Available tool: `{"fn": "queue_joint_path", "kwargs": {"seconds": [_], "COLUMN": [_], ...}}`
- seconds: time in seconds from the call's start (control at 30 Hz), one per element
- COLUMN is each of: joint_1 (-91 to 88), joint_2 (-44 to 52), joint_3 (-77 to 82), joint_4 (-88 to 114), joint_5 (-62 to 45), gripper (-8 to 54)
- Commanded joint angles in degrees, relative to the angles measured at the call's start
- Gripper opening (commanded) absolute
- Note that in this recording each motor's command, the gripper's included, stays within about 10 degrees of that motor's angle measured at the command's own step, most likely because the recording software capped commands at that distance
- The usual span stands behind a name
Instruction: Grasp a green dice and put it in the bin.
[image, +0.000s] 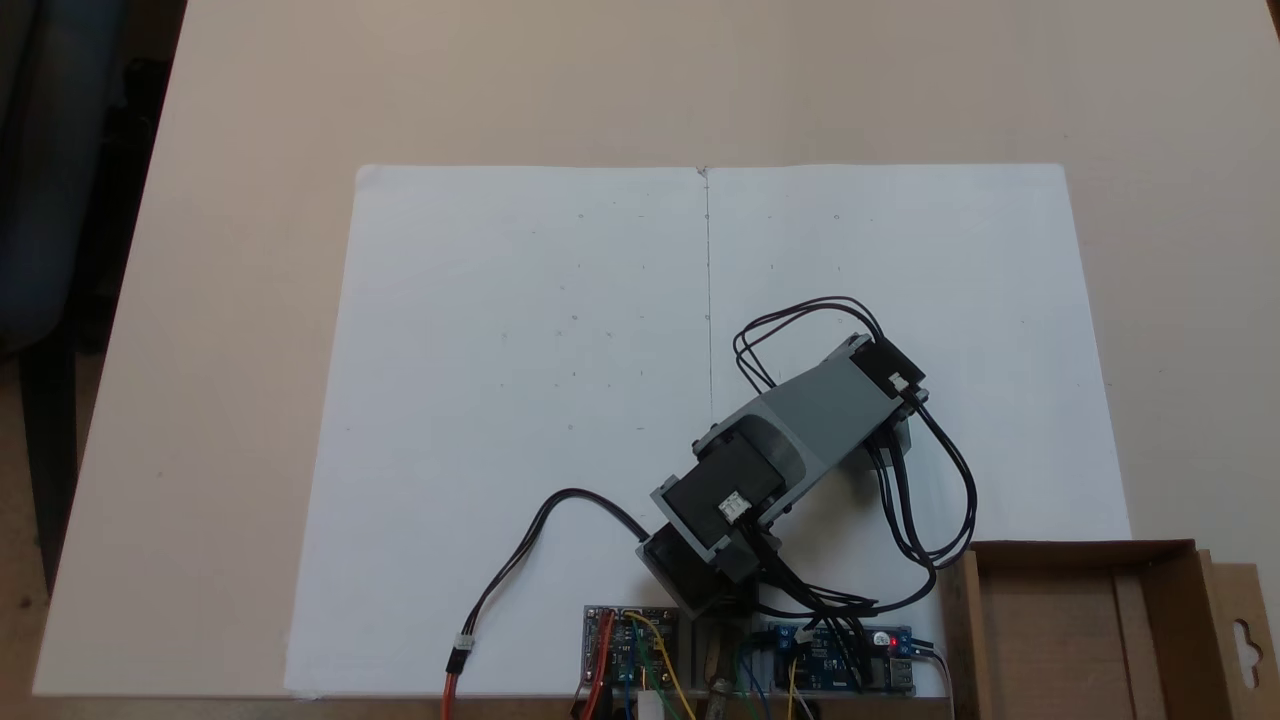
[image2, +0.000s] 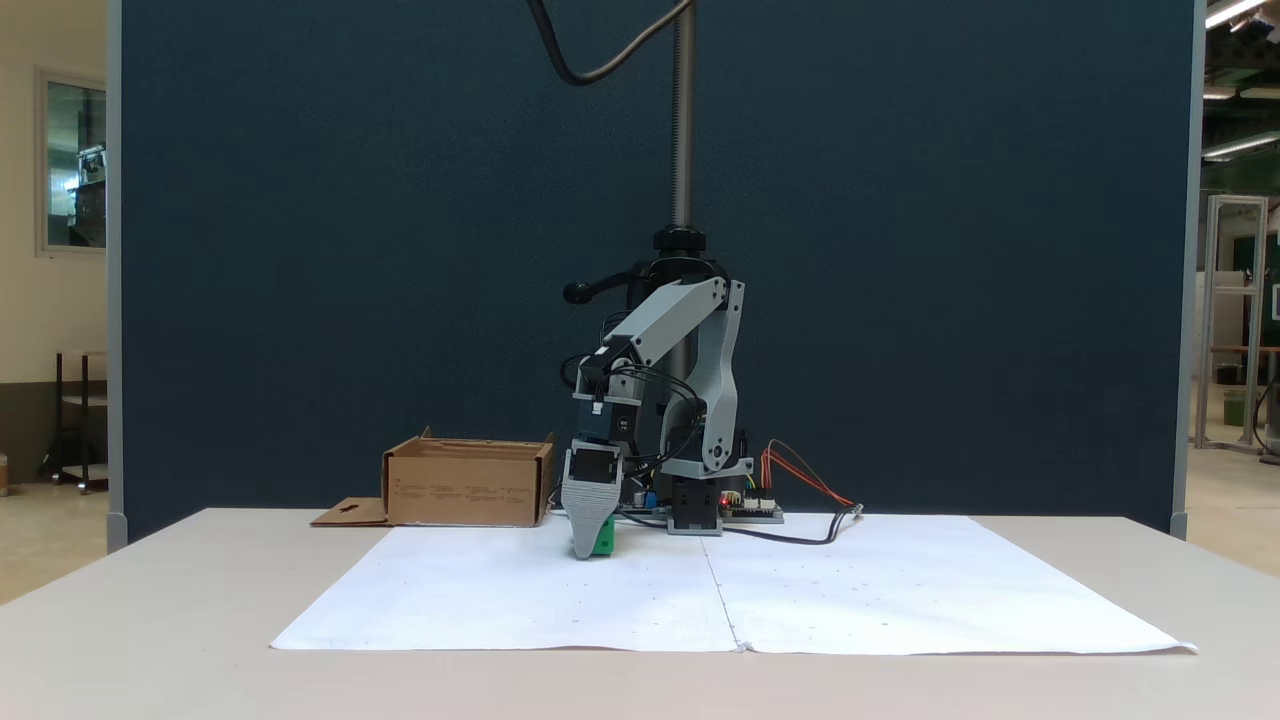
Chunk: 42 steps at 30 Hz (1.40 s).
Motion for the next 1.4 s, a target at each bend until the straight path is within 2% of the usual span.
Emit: {"fn": "queue_joint_path", "kwargs": {"seconds": [0.0, 0.2, 0.3, 0.57, 0.87, 1.03, 1.37], "joint_1": [-0.3, -1.8, -1.7, -1.7, 5.9, 13.7, 28.8], "joint_2": [-0.7, 3.5, 5.4, 7.3, 7.4, 5.4, -2.0], "joint_3": [5.4, 5.2, 2.0, -19.2, -41.7, -50.0, -56.4], "joint_4": [-2.7, -2.7, -1.3, 19.0, 28.7, 34.8, 35.6], "joint_5": [0.2, 15.1, 19.1, 34.6, 53.7, 56.3, 56.5], "gripper": [13.3, 12.1, 12.1, 12.1, 12.1, 12.1, 12.1]}}
